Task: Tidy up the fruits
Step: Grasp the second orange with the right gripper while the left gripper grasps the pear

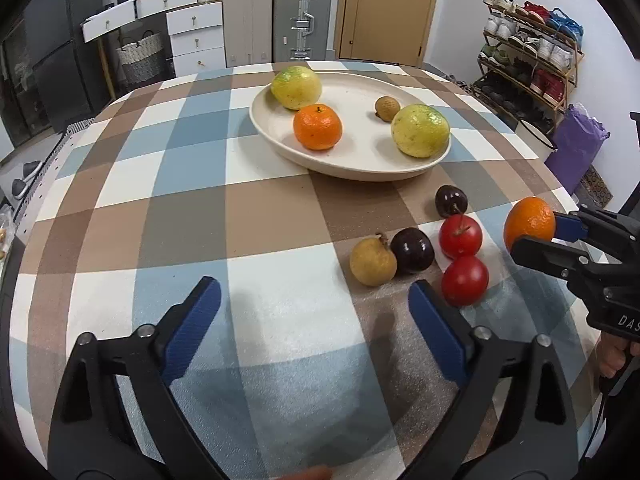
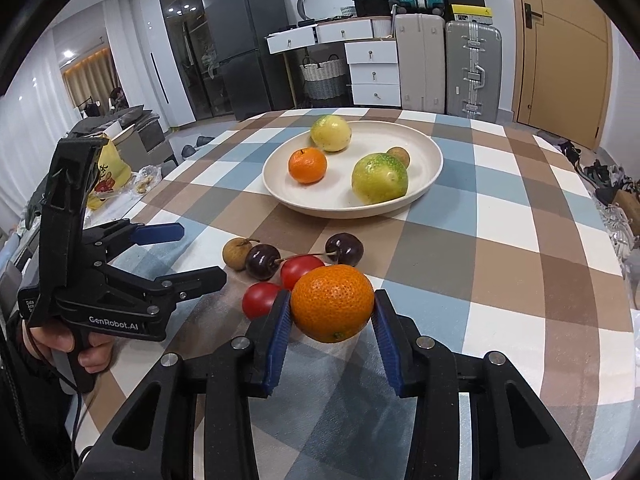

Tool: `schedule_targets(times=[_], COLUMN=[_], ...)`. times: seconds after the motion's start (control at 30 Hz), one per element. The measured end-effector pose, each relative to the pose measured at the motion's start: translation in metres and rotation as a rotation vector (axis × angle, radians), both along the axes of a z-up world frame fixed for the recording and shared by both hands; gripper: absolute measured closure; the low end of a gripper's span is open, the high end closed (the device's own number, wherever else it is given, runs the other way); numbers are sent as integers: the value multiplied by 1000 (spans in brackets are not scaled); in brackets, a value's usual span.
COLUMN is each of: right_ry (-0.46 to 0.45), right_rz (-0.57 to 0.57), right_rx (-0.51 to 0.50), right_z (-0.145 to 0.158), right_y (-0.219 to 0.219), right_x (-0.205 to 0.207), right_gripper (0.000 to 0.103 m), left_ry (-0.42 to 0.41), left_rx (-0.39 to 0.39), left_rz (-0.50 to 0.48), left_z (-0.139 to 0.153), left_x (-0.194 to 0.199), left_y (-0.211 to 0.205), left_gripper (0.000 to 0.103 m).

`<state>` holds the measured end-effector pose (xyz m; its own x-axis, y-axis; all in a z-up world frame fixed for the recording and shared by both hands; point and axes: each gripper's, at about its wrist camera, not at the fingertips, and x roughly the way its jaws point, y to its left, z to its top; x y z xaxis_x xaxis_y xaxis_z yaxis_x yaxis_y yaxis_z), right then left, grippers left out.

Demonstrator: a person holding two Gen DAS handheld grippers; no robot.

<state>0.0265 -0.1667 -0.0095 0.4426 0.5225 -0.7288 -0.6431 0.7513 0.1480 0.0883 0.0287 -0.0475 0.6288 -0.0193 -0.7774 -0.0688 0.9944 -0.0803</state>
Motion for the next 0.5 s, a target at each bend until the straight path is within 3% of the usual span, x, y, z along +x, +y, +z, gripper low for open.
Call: schedule_targets(times=[0.1, 0.23, 0.47, 0.5], right_ry=[-1, -2, 5, 6], right_rz=[-2, 0, 0, -1], right_rx=[5, 2, -1, 0], right_z=[1, 2, 0, 0], right_y=[-2, -3, -4, -4], right_x=[4, 8, 12, 12], right_gripper=[62, 62, 62, 62], left_ry=[1, 13, -2, -4], left_rx=[-3, 3, -37, -41], left_rz=[-25, -48, -87, -84], left_z=[-1, -4, -3, -3], left_x=[6, 12, 15, 15], left_y=[-3, -9, -9, -8], left_gripper=[29, 39, 80, 80])
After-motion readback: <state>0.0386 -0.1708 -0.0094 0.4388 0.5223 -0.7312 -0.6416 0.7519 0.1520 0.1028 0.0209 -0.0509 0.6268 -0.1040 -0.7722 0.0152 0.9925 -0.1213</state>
